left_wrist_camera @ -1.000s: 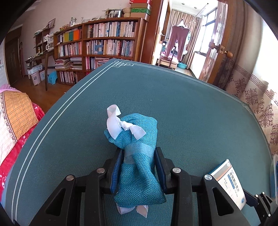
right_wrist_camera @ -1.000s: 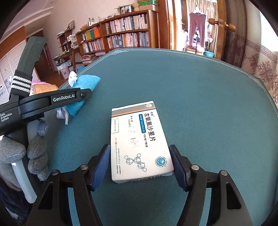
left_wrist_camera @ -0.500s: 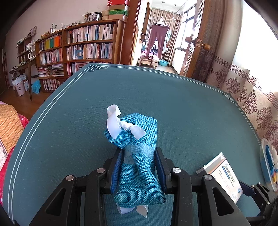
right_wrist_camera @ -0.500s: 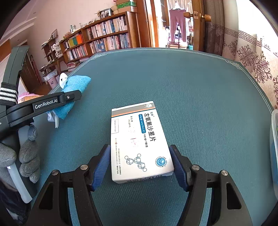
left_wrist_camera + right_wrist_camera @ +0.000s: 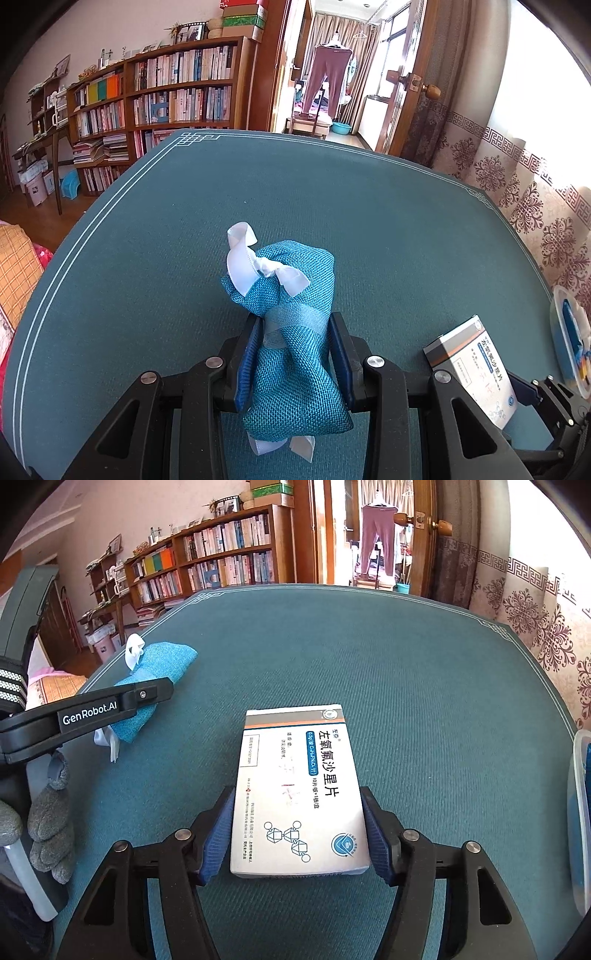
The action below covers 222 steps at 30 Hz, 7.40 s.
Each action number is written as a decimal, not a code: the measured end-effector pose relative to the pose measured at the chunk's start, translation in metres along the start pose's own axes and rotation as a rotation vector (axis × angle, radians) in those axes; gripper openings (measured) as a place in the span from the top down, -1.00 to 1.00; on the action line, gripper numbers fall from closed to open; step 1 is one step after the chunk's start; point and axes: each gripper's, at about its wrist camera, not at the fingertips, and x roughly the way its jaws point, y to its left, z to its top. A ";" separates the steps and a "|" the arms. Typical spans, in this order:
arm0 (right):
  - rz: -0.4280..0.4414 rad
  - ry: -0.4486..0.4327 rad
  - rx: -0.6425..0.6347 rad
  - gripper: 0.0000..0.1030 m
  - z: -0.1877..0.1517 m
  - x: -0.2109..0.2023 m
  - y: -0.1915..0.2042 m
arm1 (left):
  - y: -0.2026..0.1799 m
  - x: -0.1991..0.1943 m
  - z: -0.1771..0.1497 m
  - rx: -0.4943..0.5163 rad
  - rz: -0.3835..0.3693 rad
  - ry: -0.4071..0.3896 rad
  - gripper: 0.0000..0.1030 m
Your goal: Organize objects
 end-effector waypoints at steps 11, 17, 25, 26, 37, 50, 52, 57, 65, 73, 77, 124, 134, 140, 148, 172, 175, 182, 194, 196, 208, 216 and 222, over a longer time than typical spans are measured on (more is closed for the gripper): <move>0.023 -0.013 0.085 -0.25 -0.022 -0.029 -0.027 | -0.009 -0.001 -0.003 0.037 -0.004 -0.004 0.26; 0.021 -0.030 0.155 -0.25 -0.030 -0.051 -0.053 | -0.014 -0.004 -0.006 0.054 -0.016 -0.007 0.26; -0.011 -0.076 0.205 -0.25 -0.037 -0.087 -0.080 | -0.029 -0.010 -0.011 0.081 -0.052 0.007 0.26; -0.015 -0.083 0.209 -0.25 -0.037 -0.091 -0.082 | -0.033 -0.011 -0.013 0.089 -0.056 0.009 0.26; -0.088 -0.151 0.276 -0.25 -0.044 -0.133 -0.125 | -0.069 -0.025 -0.025 0.168 -0.138 0.030 0.26; -0.214 -0.227 0.363 -0.25 -0.049 -0.168 -0.188 | -0.114 -0.033 -0.036 0.233 -0.203 0.048 0.26; -0.235 -0.241 0.377 -0.25 -0.049 -0.174 -0.199 | -0.122 -0.034 -0.037 0.247 -0.212 0.051 0.26; -0.284 -0.256 0.417 -0.25 -0.050 -0.182 -0.227 | -0.142 -0.037 -0.042 0.276 -0.238 0.060 0.26; -0.346 -0.225 0.498 -0.25 -0.052 -0.170 -0.277 | -0.171 -0.043 -0.046 0.320 -0.269 0.061 0.26; -0.359 -0.180 0.512 -0.25 -0.049 -0.150 -0.301 | -0.191 -0.047 -0.049 0.352 -0.294 0.066 0.26; -0.364 -0.157 0.506 -0.25 -0.050 -0.141 -0.307 | -0.201 -0.047 -0.050 0.365 -0.306 0.073 0.26; -0.313 -0.325 0.424 -0.43 -0.098 -0.235 -0.243 | -0.353 -0.012 -0.026 0.401 -0.424 0.173 0.26; -0.301 -0.319 0.450 -0.43 -0.103 -0.235 -0.251 | -0.371 -0.007 -0.029 0.398 -0.442 0.187 0.11; -0.298 -0.316 0.449 -0.43 -0.103 -0.234 -0.251 | -0.369 -0.015 -0.031 0.395 -0.479 0.184 -0.35; -0.306 -0.296 0.469 -0.43 -0.112 -0.234 -0.255 | -0.359 -0.029 -0.027 0.379 -0.522 0.171 -0.53; -0.281 -0.250 0.447 -0.43 -0.117 -0.220 -0.250 | -0.365 -0.030 -0.026 0.318 -0.699 0.261 -0.62; -0.279 -0.247 0.444 -0.43 -0.117 -0.219 -0.249 | -0.368 -0.029 -0.029 0.310 -0.735 0.291 -0.62; -0.276 -0.240 0.440 -0.43 -0.117 -0.218 -0.248 | -0.370 -0.029 -0.037 0.331 -0.741 0.308 -0.62; -0.271 -0.211 0.441 -0.46 -0.120 -0.216 -0.246 | -0.345 -0.053 -0.043 0.408 -0.500 0.119 -0.78; -0.275 -0.204 0.446 -0.60 -0.120 -0.215 -0.246 | -0.341 -0.059 -0.047 0.446 -0.398 0.037 -0.79; -0.331 -0.199 0.409 -0.81 -0.121 -0.214 -0.235 | -0.318 -0.082 -0.059 0.515 -0.203 -0.138 -0.99; -0.383 -0.233 0.375 -0.96 -0.120 -0.220 -0.229 | -0.310 -0.082 -0.063 0.500 -0.179 -0.127 -0.99; -0.423 -0.247 0.344 -1.00 -0.118 -0.224 -0.225 | -0.306 -0.082 -0.065 0.493 -0.156 -0.122 -0.99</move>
